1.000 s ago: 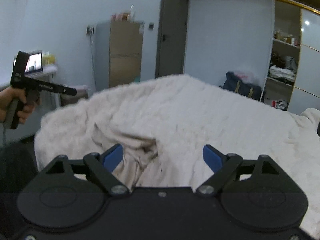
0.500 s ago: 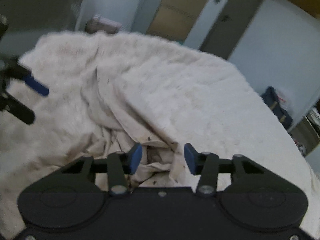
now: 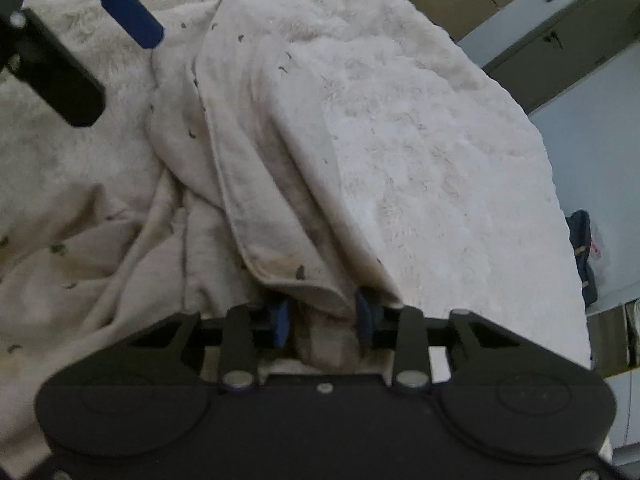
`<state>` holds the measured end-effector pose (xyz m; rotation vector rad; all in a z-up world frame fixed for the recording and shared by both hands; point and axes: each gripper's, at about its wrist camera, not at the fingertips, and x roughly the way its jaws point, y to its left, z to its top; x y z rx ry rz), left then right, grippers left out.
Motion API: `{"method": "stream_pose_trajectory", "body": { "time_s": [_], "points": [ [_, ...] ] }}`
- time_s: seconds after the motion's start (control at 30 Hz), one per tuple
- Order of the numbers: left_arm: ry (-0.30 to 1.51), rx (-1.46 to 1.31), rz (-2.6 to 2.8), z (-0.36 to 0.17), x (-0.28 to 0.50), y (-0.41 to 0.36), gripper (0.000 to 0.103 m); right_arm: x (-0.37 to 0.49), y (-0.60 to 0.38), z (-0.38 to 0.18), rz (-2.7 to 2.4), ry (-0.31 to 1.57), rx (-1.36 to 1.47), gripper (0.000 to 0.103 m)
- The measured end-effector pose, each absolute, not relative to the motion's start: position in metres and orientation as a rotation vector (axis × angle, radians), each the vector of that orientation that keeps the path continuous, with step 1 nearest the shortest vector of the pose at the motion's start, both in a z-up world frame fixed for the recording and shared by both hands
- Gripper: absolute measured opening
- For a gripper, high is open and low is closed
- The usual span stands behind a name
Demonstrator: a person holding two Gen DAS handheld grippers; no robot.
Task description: Fold clothes
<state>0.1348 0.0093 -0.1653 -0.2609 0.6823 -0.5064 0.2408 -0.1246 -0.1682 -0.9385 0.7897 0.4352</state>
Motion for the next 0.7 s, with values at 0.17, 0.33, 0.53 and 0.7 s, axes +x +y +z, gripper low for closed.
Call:
{"method": "stream_pose_trajectory", "body": {
  "time_s": [0.17, 0.33, 0.53, 0.7],
  "points": [
    [0.701, -0.4, -0.519, -0.172, 0.143, 0.024, 0.098, 0.254, -0.145, -0.122, 0.405, 0.779, -0.778, 0.005],
    [0.681, -0.37, -0.543, -0.166, 0.14, 0.02, 0.098, 0.286, -0.226, -0.048, 0.163, 0.739, -0.566, 0.004],
    [0.668, -0.408, -0.559, -0.164, 0.143, 0.025, 0.098, 0.321, -0.313, 0.001, -0.139, 0.7, -0.338, 0.004],
    [0.665, -0.412, -0.551, -0.163, 0.145, 0.024, 0.098, 0.332, -0.352, -0.05, -0.458, 0.854, -0.395, 0.026]
  ]
}}
